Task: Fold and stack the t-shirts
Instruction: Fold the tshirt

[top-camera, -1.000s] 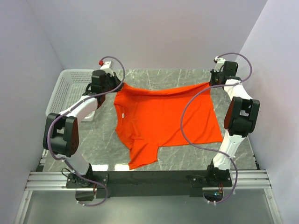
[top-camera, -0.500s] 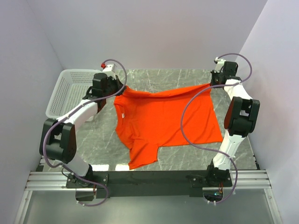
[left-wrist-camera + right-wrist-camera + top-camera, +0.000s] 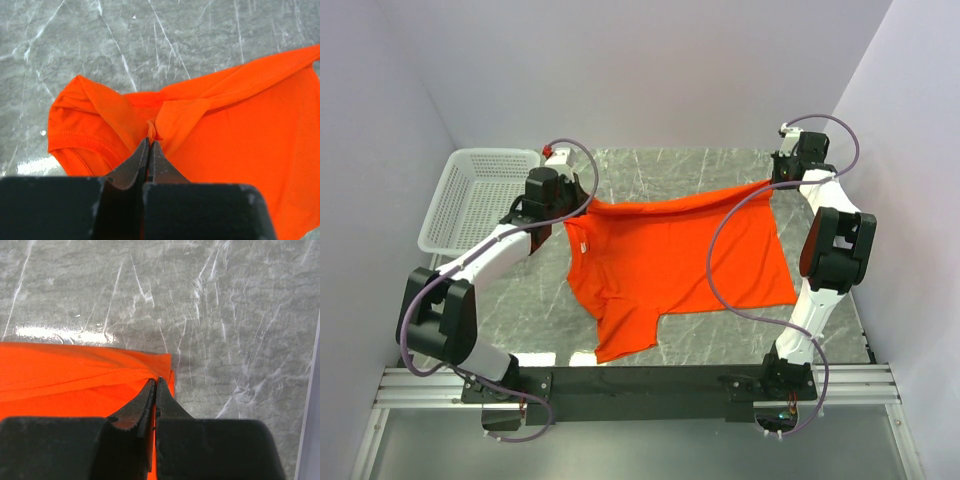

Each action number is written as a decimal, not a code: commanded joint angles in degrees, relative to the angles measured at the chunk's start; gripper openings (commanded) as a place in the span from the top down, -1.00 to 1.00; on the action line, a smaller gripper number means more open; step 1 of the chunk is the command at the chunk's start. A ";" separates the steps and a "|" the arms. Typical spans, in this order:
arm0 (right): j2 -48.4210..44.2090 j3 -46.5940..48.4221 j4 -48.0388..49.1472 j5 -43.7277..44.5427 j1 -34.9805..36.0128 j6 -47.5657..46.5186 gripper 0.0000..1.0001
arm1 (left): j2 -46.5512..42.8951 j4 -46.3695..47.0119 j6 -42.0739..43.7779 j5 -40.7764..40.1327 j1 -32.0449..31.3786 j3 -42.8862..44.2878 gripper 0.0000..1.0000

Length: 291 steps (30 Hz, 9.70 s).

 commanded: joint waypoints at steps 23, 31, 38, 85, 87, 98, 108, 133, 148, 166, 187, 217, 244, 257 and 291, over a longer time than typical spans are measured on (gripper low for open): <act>-2.08 -2.16 -0.52 -0.90 -1.56 -4.46 1.00 | -7.12 -0.97 -0.65 -5.69 -3.08 -7.06 0.99; -1.99 -3.39 -1.23 -0.90 -1.57 -7.55 0.95 | -6.33 -0.97 -0.73 -5.78 -3.08 -6.89 0.99; -3.13 -5.59 -0.44 0.07 -1.65 -9.92 0.96 | -5.97 -0.89 -0.47 -5.78 -3.08 -7.07 0.99; -4.89 -10.78 0.53 0.25 -2.53 -11.94 0.94 | -5.10 -0.97 -0.91 -5.25 -3.08 -9.79 0.99; -4.89 -10.86 0.44 0.25 -2.62 -12.03 0.93 | -5.10 -0.97 -0.91 -5.25 -3.08 -9.88 0.99; -9.72 -12.35 -1.93 -1.95 -4.37 -14.40 -0.02 | -4.92 -1.41 -1.00 -3.67 -3.08 -10.49 0.99; -16.40 -14.47 -6.32 -12.58 -4.82 -12.21 -0.17 | -1.76 -4.84 -1.35 -1.82 -3.08 -9.36 0.84; -24.23 -28.26 -4.13 -27.00 -3.76 -1.22 -0.18 | 6.67 -11.17 -2.75 1.95 -2.64 4.16 -0.11; -24.23 -29.76 -3.25 -26.47 -3.85 -1.13 -0.18 | 23.11 -18.10 0.32 12.06 -2.99 16.83 -0.02; -24.32 -30.38 -2.81 -26.12 -3.85 -1.31 -0.18 | 26.46 -21.72 3.92 13.91 -3.96 18.25 0.40; -24.41 -30.29 -2.81 -25.77 -3.85 -1.05 -0.18 | 22.15 -22.68 7.79 19.27 -5.62 13.24 0.60; -25.28 -30.81 -2.55 -25.86 -3.94 -0.96 -0.18 | 19.42 -18.99 2.96 6.79 -6.51 14.29 0.10; -25.55 -30.73 -2.55 -25.94 -3.94 -0.69 -0.18 | 21.80 -16.97 3.13 23.02 -8.44 14.99 0.80; -25.46 -30.73 -2.55 -25.59 -3.94 -0.69 -0.18 | 22.94 -19.96 6.56 31.75 -12.48 13.59 0.61; -25.37 -31.25 -2.72 -26.38 -2.36 -0.69 -0.18 | 24.43 -26.73 -38.87 -15.37 6.77 23.70 0.29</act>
